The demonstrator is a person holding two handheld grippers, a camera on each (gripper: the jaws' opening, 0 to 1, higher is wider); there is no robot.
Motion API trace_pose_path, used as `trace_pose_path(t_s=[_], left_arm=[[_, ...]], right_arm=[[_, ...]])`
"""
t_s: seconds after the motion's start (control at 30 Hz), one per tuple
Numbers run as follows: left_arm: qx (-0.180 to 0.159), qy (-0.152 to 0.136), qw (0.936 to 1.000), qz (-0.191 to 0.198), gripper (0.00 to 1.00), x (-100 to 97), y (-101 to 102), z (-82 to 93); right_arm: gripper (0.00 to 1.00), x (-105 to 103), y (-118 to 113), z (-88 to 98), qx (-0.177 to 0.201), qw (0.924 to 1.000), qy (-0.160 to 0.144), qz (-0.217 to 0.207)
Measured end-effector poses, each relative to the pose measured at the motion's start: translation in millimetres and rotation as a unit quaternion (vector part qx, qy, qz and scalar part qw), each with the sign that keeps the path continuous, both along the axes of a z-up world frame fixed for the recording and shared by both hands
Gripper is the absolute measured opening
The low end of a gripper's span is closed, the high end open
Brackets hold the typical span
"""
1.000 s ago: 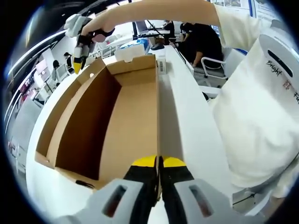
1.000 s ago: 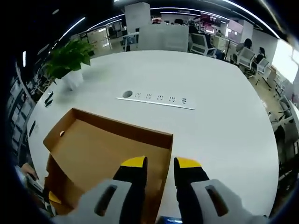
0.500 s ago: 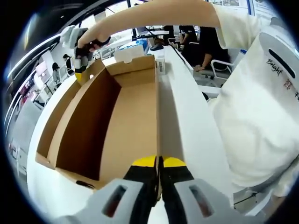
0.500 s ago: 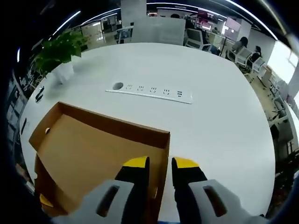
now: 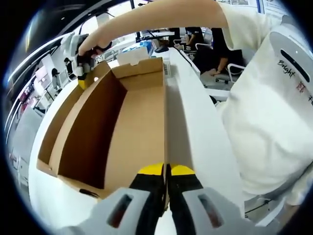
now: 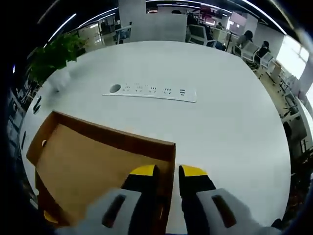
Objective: Operate the shoe box by opening the lid, removing the specified soft item, and placing it in the target area until the item is outside and the box remains undamaged.
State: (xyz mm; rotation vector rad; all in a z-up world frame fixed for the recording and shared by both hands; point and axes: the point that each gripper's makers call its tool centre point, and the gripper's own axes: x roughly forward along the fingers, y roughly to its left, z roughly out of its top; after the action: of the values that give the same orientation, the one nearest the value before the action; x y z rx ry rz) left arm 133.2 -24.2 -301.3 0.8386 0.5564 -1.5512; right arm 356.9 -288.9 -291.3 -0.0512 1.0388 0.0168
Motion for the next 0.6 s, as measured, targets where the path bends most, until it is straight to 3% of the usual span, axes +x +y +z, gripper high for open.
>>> trace_pose_path(t_s=[0.2,0.27,0.5,0.6], left_arm=[[-0.001,-0.001,1.0,-0.001,0.01,0.7,0,0.1],[-0.001,0.001,1.0,0.001,0.01,1.0,1,0.2],[0.004,0.006,1.0,0.005,0.01,1.3,0,-0.1],[0.007,0.008,0.9999,0.009,0.01,1.4,0,-0.4]], right_arm=[[0.06,-1,1,-5.9,-0.007,1.0,0.004,0.004],[0.03,0,-5,-5.1,-0.026,0.9996,-0.006,0.0],[0.02,12,-3,-1.0,-0.006,0.9996,-0.028,-0.003],[0.01,12,-7,-0.6,0.007,0.9995,-0.021,-0.022]])
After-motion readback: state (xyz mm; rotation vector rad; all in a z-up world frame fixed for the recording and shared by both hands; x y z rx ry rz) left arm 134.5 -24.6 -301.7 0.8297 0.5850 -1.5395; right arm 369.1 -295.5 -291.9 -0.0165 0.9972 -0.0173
